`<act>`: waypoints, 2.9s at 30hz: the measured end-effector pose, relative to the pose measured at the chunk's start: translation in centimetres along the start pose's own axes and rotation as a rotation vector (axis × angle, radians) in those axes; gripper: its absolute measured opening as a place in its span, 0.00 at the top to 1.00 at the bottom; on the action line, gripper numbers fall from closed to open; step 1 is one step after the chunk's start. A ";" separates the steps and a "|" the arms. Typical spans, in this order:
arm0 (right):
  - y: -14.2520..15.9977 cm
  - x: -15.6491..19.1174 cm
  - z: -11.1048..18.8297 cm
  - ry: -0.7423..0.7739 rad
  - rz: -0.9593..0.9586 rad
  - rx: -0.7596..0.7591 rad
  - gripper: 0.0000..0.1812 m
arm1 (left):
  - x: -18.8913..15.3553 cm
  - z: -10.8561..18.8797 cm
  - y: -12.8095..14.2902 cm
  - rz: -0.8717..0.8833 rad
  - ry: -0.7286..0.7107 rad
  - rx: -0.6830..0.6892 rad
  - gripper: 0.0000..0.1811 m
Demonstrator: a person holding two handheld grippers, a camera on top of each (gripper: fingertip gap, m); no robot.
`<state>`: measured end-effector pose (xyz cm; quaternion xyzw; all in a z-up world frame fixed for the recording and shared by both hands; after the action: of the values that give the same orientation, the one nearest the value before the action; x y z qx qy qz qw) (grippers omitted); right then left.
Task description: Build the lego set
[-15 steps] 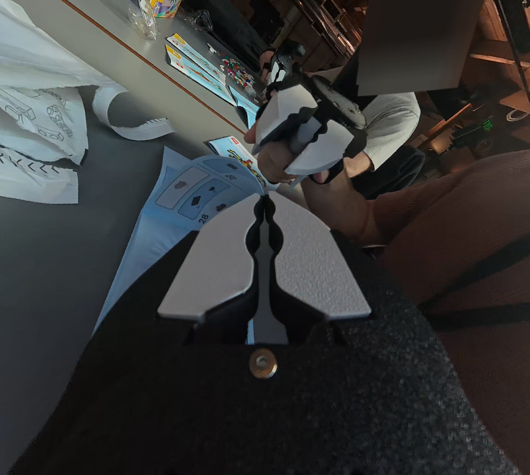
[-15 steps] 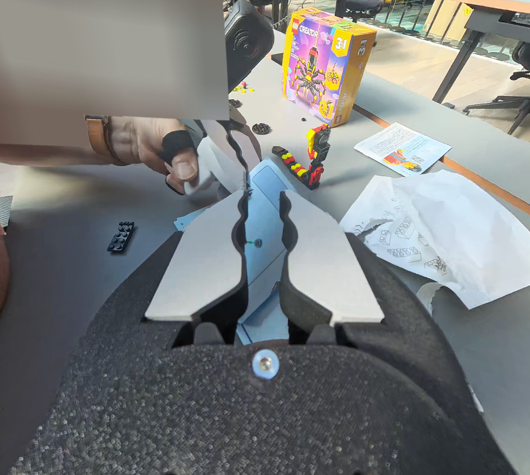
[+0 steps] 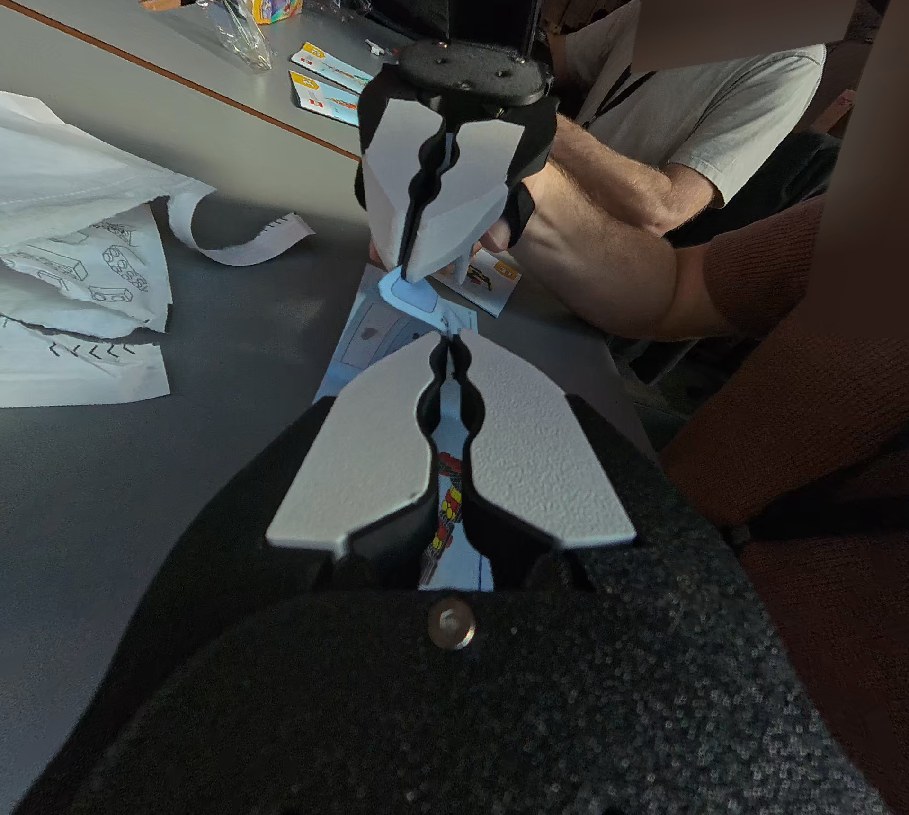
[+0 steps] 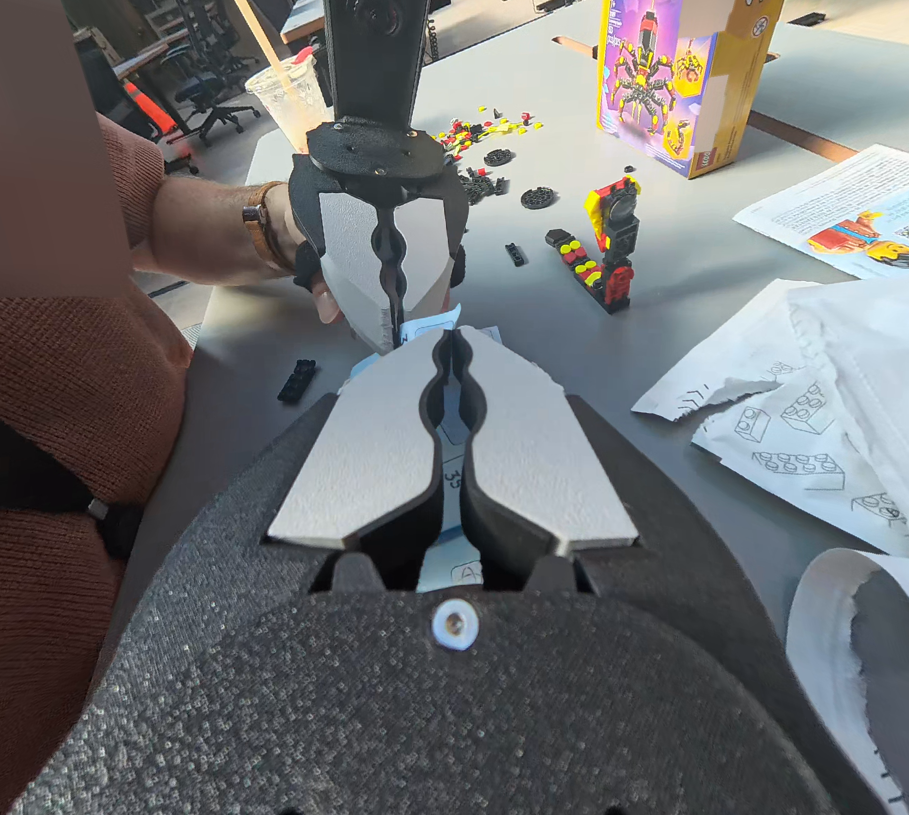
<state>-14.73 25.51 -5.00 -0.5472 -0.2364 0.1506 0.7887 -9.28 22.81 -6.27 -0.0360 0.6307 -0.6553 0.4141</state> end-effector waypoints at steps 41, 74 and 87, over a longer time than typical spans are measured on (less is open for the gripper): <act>1.3 4.2 5.9 0.139 -0.072 -0.154 0.91 | -1.6 -5.1 -3.2 0.329 0.294 -0.118 0.93; 1.7 3.8 5.0 0.064 -0.047 -0.126 0.92 | -2.5 -4.2 -2.8 0.440 0.481 -0.189 1.00; -0.2 1.3 7.2 0.182 -0.026 -0.185 0.91 | -2.6 -4.7 -2.6 0.439 0.481 -0.177 1.00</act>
<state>-17.49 31.82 -2.44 -0.6259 -0.1840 0.0675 0.7549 -11.54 27.76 -3.80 0.2205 0.7577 -0.4827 0.3799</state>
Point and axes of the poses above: each gripper's, where its closed fingertips meet, z back along the fingers, y out of its underside, x = y × z across the jaws, the point moved 3 cm from there along z, back along the fingers, and after that the axes turned 4 degrees about z, right-handed, at the moved point
